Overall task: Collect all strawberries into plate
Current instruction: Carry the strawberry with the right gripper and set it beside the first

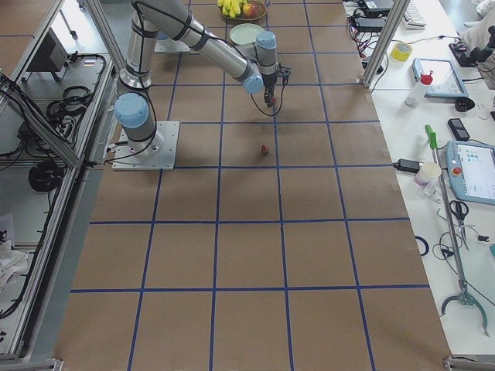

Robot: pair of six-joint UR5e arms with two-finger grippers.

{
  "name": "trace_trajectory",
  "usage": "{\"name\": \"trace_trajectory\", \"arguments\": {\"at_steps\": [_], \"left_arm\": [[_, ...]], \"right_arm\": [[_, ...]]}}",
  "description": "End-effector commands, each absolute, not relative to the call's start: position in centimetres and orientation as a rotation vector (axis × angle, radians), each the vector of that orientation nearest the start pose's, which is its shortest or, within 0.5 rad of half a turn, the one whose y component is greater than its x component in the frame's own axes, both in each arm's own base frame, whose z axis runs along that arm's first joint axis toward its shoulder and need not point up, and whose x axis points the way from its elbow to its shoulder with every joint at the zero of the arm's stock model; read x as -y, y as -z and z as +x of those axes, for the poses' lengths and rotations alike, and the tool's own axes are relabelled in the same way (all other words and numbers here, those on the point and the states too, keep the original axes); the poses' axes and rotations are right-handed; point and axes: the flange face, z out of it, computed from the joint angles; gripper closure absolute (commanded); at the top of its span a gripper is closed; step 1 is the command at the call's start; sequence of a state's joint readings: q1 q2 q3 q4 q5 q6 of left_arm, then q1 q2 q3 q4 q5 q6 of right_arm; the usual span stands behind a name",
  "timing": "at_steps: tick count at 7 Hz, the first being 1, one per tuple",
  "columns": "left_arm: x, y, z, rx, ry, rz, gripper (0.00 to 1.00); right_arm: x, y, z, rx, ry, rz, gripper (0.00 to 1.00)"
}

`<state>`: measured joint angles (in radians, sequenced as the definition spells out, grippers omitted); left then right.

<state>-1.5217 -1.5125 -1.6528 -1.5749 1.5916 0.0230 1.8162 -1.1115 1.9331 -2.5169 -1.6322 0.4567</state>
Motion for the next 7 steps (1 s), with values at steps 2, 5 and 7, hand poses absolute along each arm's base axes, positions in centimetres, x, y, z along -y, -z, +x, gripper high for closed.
{"name": "trace_trajectory", "arguments": {"at_steps": [2,5,7], "left_arm": [[47.1,-47.9,-10.8,-3.122,-0.03,-0.04,0.0],[47.0,-47.5,-10.8,-3.121,-0.044,-0.043,0.0],[47.2,-47.7,-10.1,-3.09,-0.036,-0.054,0.0]], "right_arm": [[52.0,-17.5,26.1,-3.149,0.235,0.199,1.0],[49.0,-21.4,30.6,-3.126,0.281,0.112,1.0],[44.9,-21.6,36.8,-3.079,0.259,0.281,1.0]]}}
